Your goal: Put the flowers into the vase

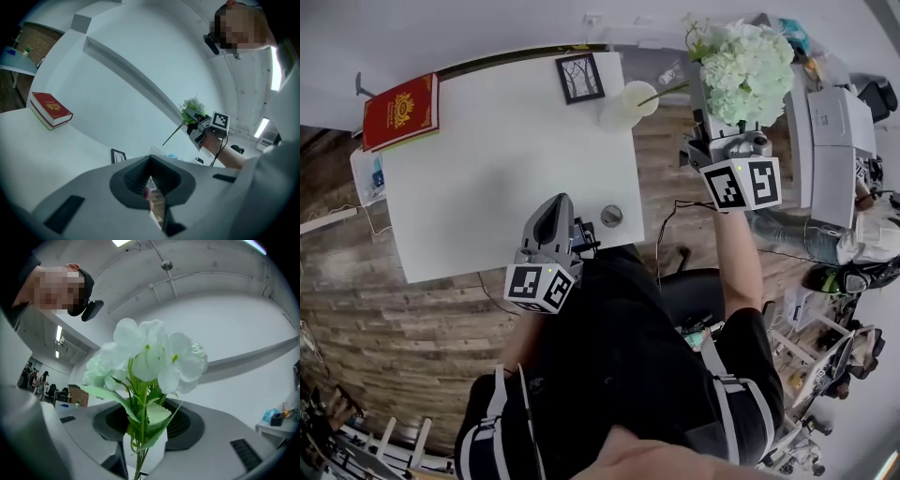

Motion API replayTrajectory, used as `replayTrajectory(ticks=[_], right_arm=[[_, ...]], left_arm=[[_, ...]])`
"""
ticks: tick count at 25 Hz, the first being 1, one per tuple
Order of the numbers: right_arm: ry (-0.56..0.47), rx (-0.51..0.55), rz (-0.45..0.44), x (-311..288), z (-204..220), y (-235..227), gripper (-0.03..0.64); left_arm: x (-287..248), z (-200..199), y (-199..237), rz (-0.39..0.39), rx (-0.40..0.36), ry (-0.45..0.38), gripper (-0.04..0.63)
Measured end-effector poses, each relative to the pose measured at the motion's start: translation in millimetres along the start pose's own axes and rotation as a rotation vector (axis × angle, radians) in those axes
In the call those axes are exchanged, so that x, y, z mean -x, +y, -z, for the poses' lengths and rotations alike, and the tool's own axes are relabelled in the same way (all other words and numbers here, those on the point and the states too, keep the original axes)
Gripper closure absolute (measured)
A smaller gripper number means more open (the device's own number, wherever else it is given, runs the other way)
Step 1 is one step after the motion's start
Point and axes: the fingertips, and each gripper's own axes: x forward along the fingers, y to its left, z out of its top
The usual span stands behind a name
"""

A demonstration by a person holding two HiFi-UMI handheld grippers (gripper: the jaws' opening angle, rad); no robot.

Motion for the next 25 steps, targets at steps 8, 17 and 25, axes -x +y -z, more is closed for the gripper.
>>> replayTrajectory(ticks=[8, 17, 25], right_arm=[[0.042, 0.026, -0.015, -2, 48, -16, 0.416], [0.091, 0.004, -0.063, 0, 89, -22, 0.416], [0.156, 0.023, -0.110, -5, 128, -9, 0.416]], left_arm=[[-16, 3, -15, -0.051, -0.035, -0.015, 0.549], [-29, 12, -32, -0.100, -0.053, -0.010, 0.549], [-32, 13, -33, -0.123, -0.058, -0.012, 0.549]])
